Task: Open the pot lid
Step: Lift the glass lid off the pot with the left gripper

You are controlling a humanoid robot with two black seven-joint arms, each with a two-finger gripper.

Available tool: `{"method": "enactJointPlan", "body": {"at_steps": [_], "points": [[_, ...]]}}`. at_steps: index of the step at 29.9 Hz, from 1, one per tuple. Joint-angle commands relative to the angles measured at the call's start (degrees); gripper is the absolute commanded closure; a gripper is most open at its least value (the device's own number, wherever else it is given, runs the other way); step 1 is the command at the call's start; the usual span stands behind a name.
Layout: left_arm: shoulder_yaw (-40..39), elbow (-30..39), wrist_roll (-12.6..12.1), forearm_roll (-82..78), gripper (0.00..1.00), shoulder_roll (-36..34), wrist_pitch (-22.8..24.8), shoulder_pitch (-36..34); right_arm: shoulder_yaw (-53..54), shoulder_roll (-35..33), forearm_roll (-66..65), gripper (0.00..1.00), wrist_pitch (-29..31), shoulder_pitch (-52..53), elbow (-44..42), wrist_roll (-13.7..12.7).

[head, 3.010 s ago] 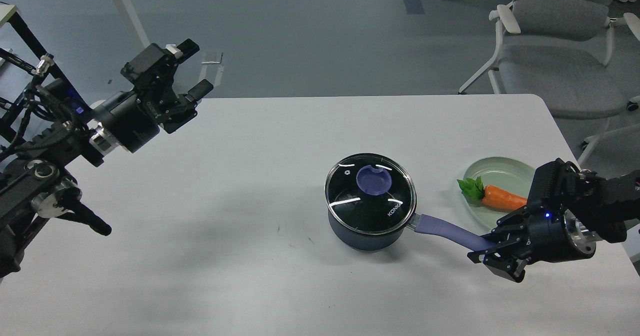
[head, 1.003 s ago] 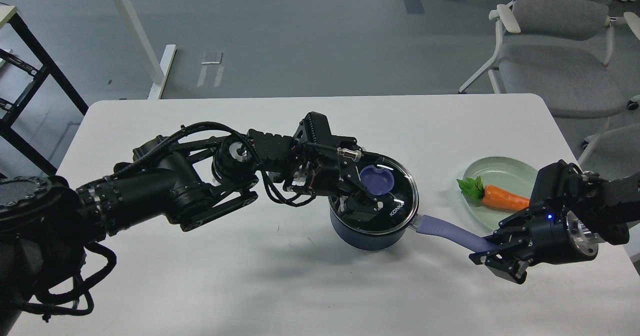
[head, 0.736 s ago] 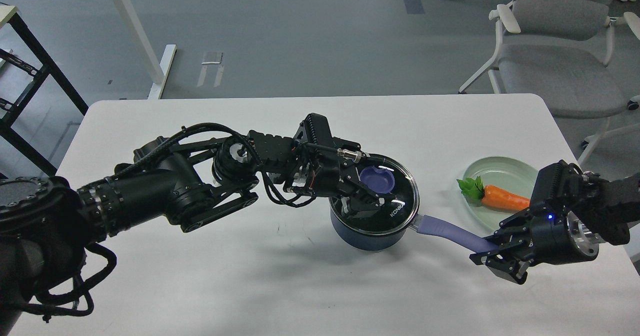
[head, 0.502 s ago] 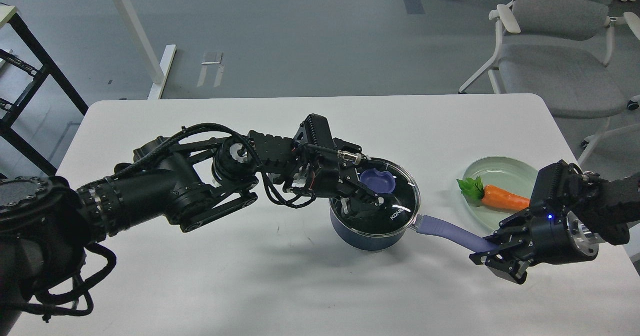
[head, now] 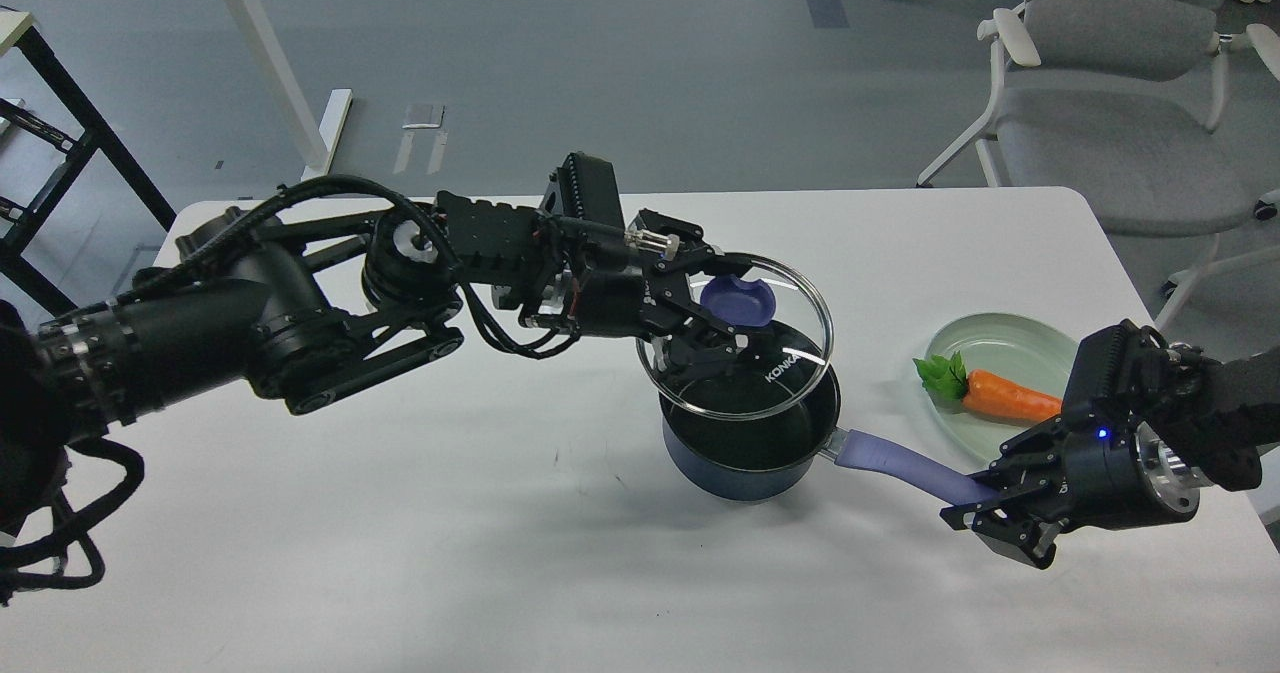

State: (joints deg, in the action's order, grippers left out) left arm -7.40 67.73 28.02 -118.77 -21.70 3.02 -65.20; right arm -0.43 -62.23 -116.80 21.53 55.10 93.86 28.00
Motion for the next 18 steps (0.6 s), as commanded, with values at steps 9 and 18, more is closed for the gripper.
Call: {"method": "enactJointPlan", "body": {"at_steps": [9, 18], "points": [[2.91, 4.86, -0.02, 1.26, 0.58, -23.55, -12.85, 9.73, -0.01, 0.01, 0.0, 0.68, 0.0, 0.18, 0.0, 0.0], [4.68, 3.72, -0.02, 2.41, 0.57, -25.94, -23.06, 21.34, -0.01, 0.09, 0.0, 0.68, 0.0, 0.36, 0.0, 0.0]]}}
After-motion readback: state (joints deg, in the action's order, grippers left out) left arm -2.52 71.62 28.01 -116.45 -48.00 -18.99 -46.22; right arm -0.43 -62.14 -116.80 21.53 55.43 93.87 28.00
